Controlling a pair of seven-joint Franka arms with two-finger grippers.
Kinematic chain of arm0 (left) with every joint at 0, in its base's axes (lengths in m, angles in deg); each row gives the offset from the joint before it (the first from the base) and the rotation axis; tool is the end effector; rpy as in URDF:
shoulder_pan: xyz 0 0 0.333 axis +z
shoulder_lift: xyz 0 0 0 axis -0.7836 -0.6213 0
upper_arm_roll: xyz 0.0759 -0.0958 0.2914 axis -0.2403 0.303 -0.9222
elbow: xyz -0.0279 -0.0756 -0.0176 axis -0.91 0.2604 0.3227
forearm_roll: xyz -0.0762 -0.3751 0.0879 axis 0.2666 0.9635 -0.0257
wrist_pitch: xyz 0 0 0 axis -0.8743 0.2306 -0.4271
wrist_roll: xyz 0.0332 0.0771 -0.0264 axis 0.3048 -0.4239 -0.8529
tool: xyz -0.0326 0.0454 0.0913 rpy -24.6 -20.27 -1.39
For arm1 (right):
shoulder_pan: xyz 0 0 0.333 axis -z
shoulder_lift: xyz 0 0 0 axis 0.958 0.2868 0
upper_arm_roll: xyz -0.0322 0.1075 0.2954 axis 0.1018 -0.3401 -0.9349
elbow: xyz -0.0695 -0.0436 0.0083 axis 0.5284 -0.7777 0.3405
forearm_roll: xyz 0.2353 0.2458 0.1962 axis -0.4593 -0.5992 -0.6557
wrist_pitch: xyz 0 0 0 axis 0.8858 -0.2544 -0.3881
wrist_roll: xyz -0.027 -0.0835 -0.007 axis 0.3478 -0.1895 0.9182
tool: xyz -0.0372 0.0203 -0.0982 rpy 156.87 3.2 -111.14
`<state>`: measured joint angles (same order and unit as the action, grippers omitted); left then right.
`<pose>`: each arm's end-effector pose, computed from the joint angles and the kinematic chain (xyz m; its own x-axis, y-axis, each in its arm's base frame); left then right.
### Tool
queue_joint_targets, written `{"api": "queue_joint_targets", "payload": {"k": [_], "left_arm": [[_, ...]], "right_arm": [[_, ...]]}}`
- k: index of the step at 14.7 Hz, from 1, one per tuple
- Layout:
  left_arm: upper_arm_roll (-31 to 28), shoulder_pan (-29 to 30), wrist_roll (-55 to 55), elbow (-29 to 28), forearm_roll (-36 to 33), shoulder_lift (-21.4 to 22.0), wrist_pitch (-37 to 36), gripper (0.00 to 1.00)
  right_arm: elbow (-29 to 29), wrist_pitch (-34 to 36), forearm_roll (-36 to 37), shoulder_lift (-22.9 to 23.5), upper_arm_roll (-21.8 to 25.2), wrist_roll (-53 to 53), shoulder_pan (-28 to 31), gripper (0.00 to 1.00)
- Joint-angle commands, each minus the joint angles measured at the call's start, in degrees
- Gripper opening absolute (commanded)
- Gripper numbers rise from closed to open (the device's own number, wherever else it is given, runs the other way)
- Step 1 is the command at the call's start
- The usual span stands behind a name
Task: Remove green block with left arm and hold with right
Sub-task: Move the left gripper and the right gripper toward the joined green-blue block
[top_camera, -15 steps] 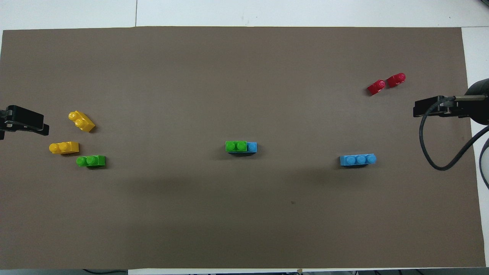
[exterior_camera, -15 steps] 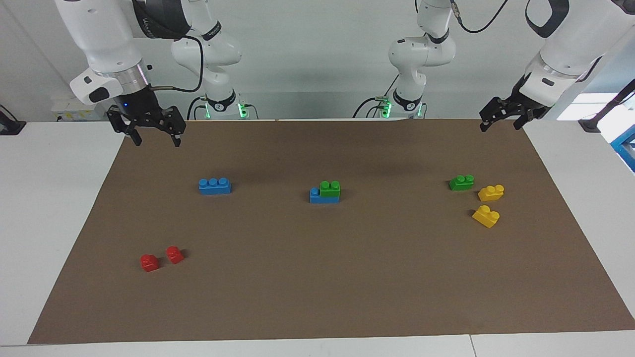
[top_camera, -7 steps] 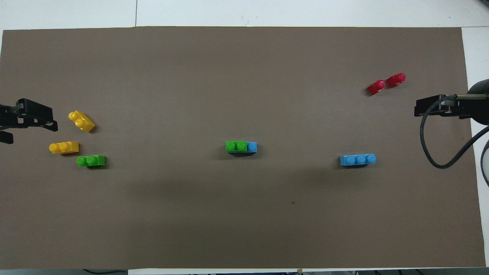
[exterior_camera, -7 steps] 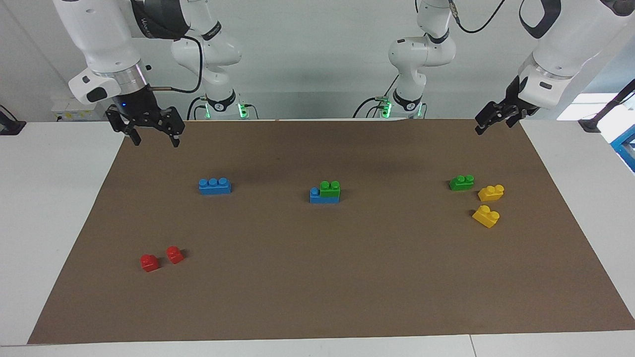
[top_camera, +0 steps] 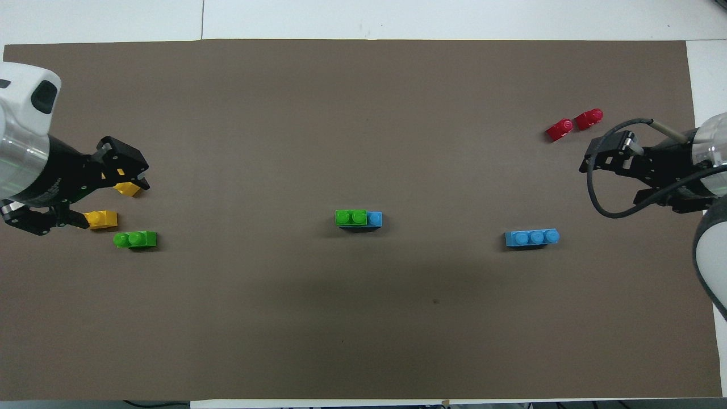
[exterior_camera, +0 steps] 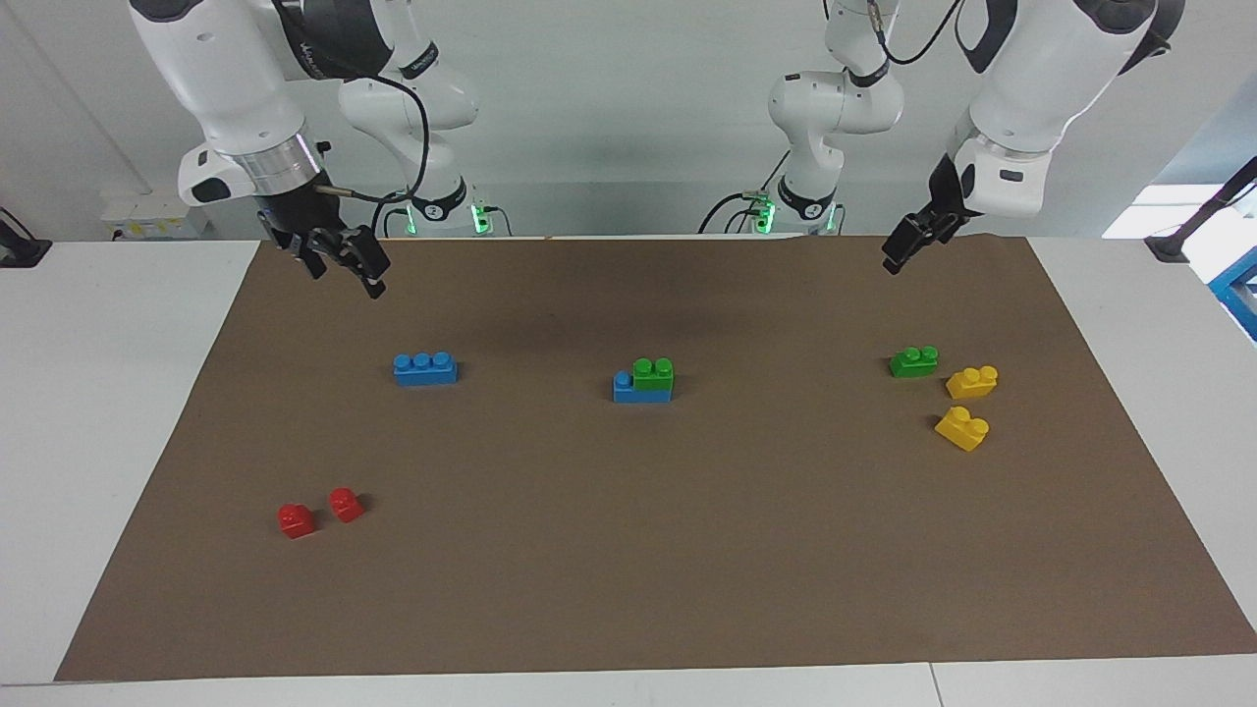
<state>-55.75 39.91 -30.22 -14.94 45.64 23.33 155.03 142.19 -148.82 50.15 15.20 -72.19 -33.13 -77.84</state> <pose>0.5239 -0.1193 0.6167 0.8237 0.5576 -0.1028 0.5532 -0.8301 -0.0701 0.5333 0.0409 0.5884 0.8248 -0.5633 -0.0489 -0.5644 -0.8152 -0.1299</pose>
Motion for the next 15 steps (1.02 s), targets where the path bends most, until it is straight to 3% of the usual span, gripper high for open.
{"api": "queue_joint_targets", "payload": {"k": [1, 3, 6, 8, 12, 15], "left_arm": [[-0.7, -5.4, 18.5, -5.8, 0.1, 3.6, 3.8, 1.00], [-0.7, -7.9, 34.1, -8.2, 1.0, 4.6, 7.6, 1.00], [-0.7, -10.5, 53.9, -11.7, 2.3, 5.8, 13.2, 1.00], [-0.6, -11.8, 63.6, -14.8, 2.3, 7.0, 17.1, 1.00], [-0.6, -16.3, 73.7, -20.7, 2.3, 8.3, 23.5, 1.00], [-0.6, -17.3, 77.0, -21.7, 2.3, 7.0, 26.4, 1.00]], "right_arm": [[3.5, -3.0, -4.4, -1.7, 0.0, -18.9, -2.9, 0.98], [4.7, -4.2, -8.2, -1.1, 0.0, -29.7, -3.9, 0.98], [9.4, -9.9, -12.9, -0.8, -0.1, -35.4, -5.5, 0.97], [9.8, -11.1, -17.4, 1.7, 0.0, -37.9, -6.7, 0.97], [10.5, -16.8, -25.6, 6.1, 0.0, -43.2, -9.6, 0.97], [10.5, -19.3, -30.5, 8.8, 0.0, -45.2, -11.0, 0.97]]}}
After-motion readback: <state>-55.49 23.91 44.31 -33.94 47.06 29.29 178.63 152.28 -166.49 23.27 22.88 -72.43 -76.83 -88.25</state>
